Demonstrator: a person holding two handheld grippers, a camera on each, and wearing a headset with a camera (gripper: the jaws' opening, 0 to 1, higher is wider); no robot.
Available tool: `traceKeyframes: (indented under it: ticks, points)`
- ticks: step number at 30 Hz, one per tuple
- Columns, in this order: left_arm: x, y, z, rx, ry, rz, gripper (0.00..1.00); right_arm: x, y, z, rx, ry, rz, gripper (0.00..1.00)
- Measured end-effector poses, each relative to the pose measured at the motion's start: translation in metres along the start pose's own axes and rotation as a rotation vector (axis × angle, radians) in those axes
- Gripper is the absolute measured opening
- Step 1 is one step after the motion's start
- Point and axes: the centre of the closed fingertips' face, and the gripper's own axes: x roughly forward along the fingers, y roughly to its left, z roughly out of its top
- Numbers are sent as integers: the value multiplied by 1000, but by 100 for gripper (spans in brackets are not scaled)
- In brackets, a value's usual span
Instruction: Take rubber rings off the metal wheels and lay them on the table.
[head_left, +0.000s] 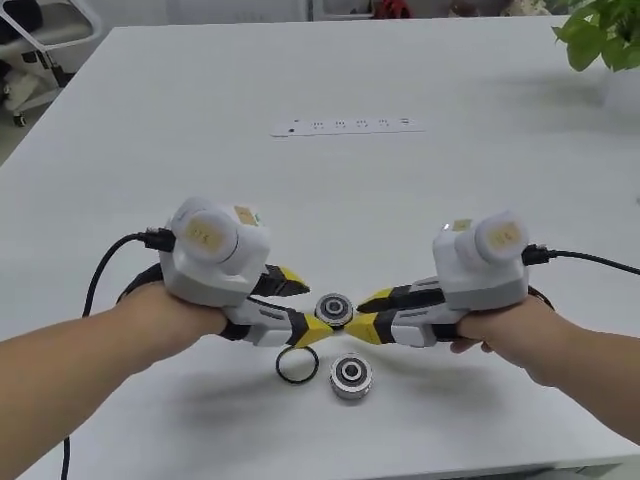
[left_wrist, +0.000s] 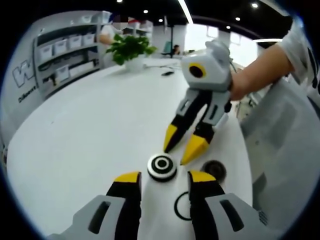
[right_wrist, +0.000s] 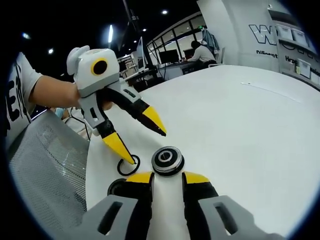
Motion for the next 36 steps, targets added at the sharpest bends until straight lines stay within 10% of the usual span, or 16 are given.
traceKeyframes:
  ticks: [36]
  points:
    - [20,-3,7,24,-5,-20,20,3,1,-1,8,-8,4,20]
